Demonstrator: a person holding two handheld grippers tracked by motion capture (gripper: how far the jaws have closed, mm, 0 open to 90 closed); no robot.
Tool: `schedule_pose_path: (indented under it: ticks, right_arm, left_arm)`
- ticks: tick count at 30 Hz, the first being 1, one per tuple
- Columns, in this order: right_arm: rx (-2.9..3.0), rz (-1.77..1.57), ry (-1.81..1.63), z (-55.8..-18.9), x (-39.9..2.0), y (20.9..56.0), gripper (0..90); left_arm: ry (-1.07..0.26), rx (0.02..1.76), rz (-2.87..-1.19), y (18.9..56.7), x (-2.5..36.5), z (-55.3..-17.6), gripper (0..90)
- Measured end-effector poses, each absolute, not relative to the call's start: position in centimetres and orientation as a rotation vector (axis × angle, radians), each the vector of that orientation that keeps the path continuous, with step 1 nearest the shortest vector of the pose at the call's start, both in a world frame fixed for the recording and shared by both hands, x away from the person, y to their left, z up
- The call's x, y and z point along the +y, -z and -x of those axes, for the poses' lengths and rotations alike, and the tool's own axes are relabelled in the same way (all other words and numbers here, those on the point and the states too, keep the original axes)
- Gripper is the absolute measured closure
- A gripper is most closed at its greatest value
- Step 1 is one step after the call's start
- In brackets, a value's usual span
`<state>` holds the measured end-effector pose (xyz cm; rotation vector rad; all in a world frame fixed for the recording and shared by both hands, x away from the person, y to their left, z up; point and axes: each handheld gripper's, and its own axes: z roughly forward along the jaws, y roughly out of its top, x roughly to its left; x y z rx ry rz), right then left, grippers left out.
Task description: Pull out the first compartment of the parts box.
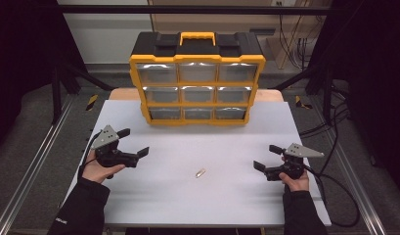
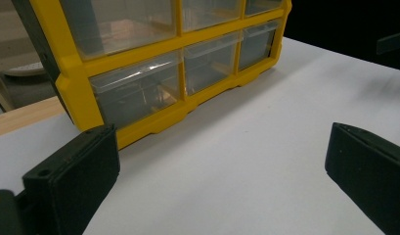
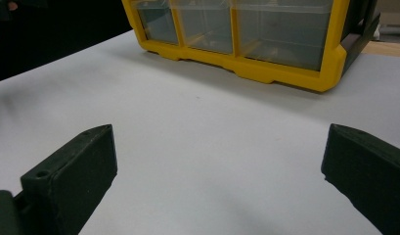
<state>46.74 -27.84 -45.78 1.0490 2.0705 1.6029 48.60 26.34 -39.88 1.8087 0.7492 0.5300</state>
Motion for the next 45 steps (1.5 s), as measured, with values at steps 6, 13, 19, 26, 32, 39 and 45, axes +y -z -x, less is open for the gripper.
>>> schedule_pose_path:
  ticks: [6,13,19,26,32,39,45]
  right_arm:
    - [2.071,-1.047,-1.602,-46.8,-27.8,45.8,0.8]
    - [2.075,-1.043,-1.6,-46.8,-27.8,45.8,0.7]
    - [2.077,-1.043,-1.599,-46.8,-27.8,45.8,0.7]
    - [2.079,-1.047,-1.597,-46.8,-27.8,45.8,0.7]
    - [2.082,-1.047,-1.595,-46.8,-27.8,45.9,0.8]
    - [2.083,-1.047,-1.595,-46.8,-27.8,45.9,0.8]
    - [2.081,-1.047,-1.597,-46.8,-27.8,45.9,0.8]
  left_arm:
    - [-0.547,0.727,-1.822,39.2,25.8,-48.9,0.0]
    - [-0.563,0.717,-1.833,38.6,25.4,-49.3,0.0]
    - [-0.577,0.701,-1.842,38.0,25.2,-49.6,0.0]
    - [-0.589,0.686,-1.847,37.5,24.9,-49.9,0.0]
    - [-0.605,0.674,-1.853,36.9,24.8,-50.3,0.0]
    - [-0.625,0.666,-1.854,35.9,24.7,-50.7,0.0]
    - [-0.637,0.657,-1.87,35.4,24.6,-50.9,0.0]
